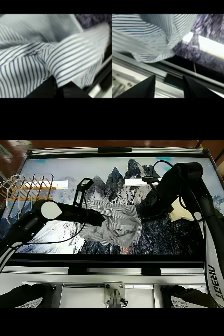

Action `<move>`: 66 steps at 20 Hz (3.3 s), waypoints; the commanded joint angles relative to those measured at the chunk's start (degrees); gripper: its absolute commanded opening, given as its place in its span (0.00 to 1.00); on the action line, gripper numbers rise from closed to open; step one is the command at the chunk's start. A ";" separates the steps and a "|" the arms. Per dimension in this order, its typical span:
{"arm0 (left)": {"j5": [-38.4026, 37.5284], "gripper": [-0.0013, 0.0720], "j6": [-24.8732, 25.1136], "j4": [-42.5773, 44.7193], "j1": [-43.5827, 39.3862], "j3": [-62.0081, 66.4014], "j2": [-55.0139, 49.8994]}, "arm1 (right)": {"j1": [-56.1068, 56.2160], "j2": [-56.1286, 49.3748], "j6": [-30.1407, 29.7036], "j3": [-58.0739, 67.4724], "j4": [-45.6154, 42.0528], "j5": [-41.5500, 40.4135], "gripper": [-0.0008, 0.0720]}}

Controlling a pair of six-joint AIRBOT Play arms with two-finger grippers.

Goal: Fold the shirts.

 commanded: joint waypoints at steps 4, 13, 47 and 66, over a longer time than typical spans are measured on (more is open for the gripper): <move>13.40 0.11 3.82 -1.22 0.57 0.07 -1.29 | 2.36 7.43 19.19 -2.23 3.32 1.77 0.78; 13.11 0.11 8.39 -0.74 0.92 0.04 -2.29 | 25.86 11.19 48.39 -27.32 -9.07 19.80 0.86; -19.32 0.11 -2.03 8.57 16.13 -0.66 21.68 | 26.03 7.58 8.94 6.49 -8.02 6.54 0.12; -32.35 0.81 -0.33 34.51 34.14 12.02 10.27 | 23.67 -2.67 12.44 6.49 -10.69 12.87 0.12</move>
